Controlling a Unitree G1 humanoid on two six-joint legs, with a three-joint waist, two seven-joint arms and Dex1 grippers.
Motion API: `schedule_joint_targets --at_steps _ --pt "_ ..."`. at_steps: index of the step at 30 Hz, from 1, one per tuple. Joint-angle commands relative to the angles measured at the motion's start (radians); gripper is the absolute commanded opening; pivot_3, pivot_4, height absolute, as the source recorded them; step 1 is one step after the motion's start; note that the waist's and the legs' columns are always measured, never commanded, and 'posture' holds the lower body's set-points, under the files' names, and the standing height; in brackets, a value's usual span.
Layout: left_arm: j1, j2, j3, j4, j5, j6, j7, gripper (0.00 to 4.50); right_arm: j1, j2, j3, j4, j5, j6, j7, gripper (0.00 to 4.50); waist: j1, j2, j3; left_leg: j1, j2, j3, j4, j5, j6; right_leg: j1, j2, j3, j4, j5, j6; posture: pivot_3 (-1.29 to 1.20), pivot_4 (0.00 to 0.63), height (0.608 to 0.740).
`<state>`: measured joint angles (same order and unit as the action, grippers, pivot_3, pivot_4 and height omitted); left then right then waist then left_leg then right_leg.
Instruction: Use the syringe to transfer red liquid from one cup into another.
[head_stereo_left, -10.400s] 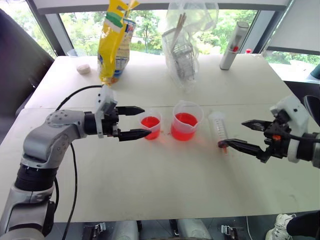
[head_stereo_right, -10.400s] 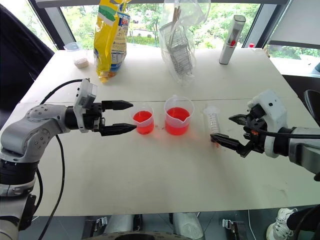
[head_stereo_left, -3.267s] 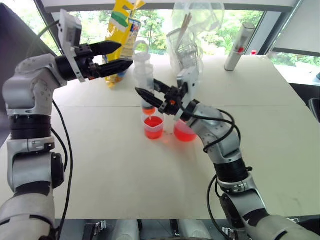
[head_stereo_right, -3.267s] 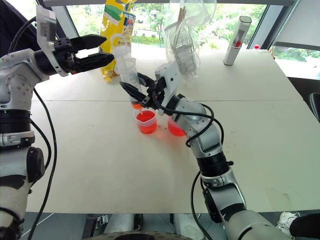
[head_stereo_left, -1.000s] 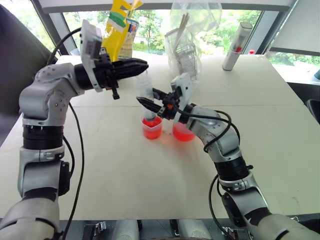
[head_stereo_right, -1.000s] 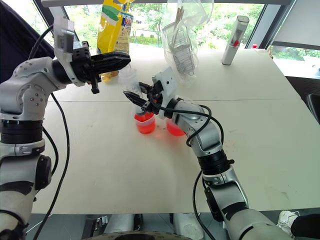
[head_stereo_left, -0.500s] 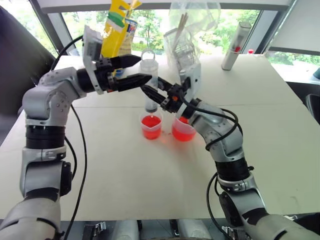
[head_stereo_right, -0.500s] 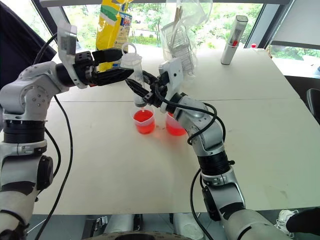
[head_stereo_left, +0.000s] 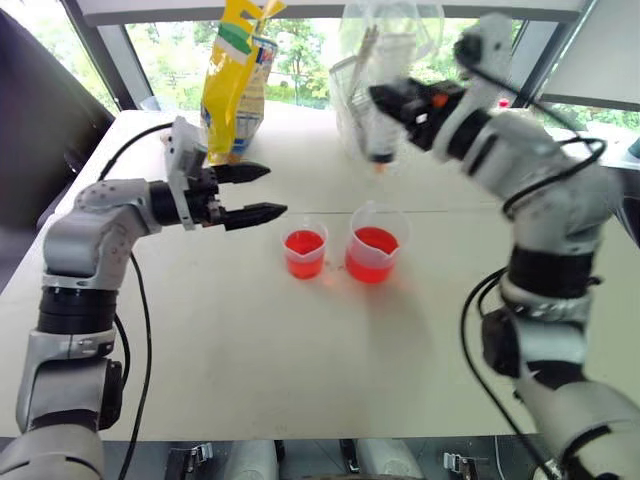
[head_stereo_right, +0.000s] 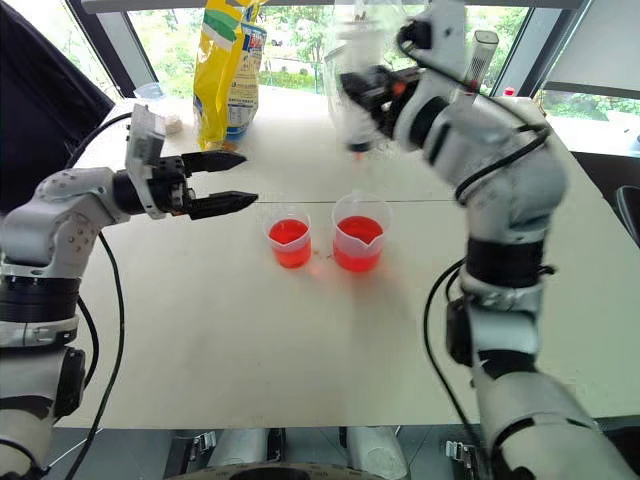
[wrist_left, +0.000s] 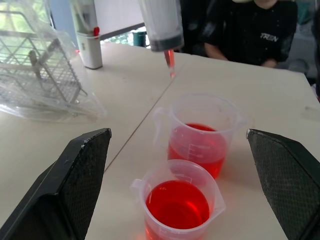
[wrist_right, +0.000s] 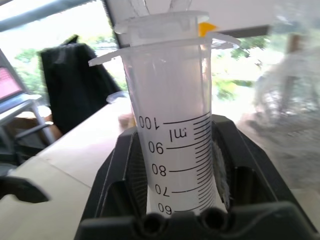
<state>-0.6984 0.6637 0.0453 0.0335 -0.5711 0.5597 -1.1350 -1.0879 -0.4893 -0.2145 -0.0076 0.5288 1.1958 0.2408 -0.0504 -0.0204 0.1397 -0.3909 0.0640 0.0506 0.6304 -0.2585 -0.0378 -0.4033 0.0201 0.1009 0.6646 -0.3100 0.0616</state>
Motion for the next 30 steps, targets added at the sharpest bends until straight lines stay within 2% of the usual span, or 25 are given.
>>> schedule_joint_targets --at_steps 1,8,20,26,30 --pt "0.006 -0.002 0.002 -0.047 0.001 -0.015 0.003 4.47 -0.037 -0.09 0.005 0.075 -0.01 0.21 0.006 1.37 0.002 0.0 0.0 0.0 0.0 0.0 0.0 0.0 0.0 0.0 0.0 0.0 0.0 0.0 0.0 0.0 0.15 0.739" --pt "0.033 -0.012 0.0 -0.094 -0.013 0.002 0.012 4.47 0.064 -0.16 0.068 0.152 -0.01 0.41 0.047 1.37 -0.01 0.001 0.0 0.0 0.0 0.002 -0.002 0.0 0.001 -0.002 0.003 0.003 0.0 0.0 0.0 0.0 0.15 0.739" --pt "0.067 0.005 -0.002 -0.144 -0.021 0.014 0.013 4.47 0.244 -0.15 0.145 0.196 -0.106 0.364 0.052 1.37 -0.02 0.001 0.0 0.0 0.0 0.002 -0.001 0.0 0.001 -0.002 0.003 0.003 0.0 0.0 0.001 0.0 0.15 0.739" --pt "0.069 0.01 -0.011 -0.146 -0.012 0.012 0.005 4.5 0.247 -0.138 0.133 0.205 -0.118 0.342 0.074 4.47 -0.019 0.0 0.0 0.0 0.0 0.001 -0.001 0.0 0.001 -0.001 0.005 0.003 0.0 0.0 0.001 0.0 0.15 0.739" --pt "0.07 0.022 -0.012 -0.156 -0.019 0.025 -0.002 4.5 0.261 -0.194 0.151 0.094 -0.103 0.352 0.11 4.47 -0.018 0.001 0.0 0.0 0.0 0.002 -0.001 0.0 0.001 -0.002 0.005 0.003 0.0 0.0 0.001 0.0 0.15 0.739"
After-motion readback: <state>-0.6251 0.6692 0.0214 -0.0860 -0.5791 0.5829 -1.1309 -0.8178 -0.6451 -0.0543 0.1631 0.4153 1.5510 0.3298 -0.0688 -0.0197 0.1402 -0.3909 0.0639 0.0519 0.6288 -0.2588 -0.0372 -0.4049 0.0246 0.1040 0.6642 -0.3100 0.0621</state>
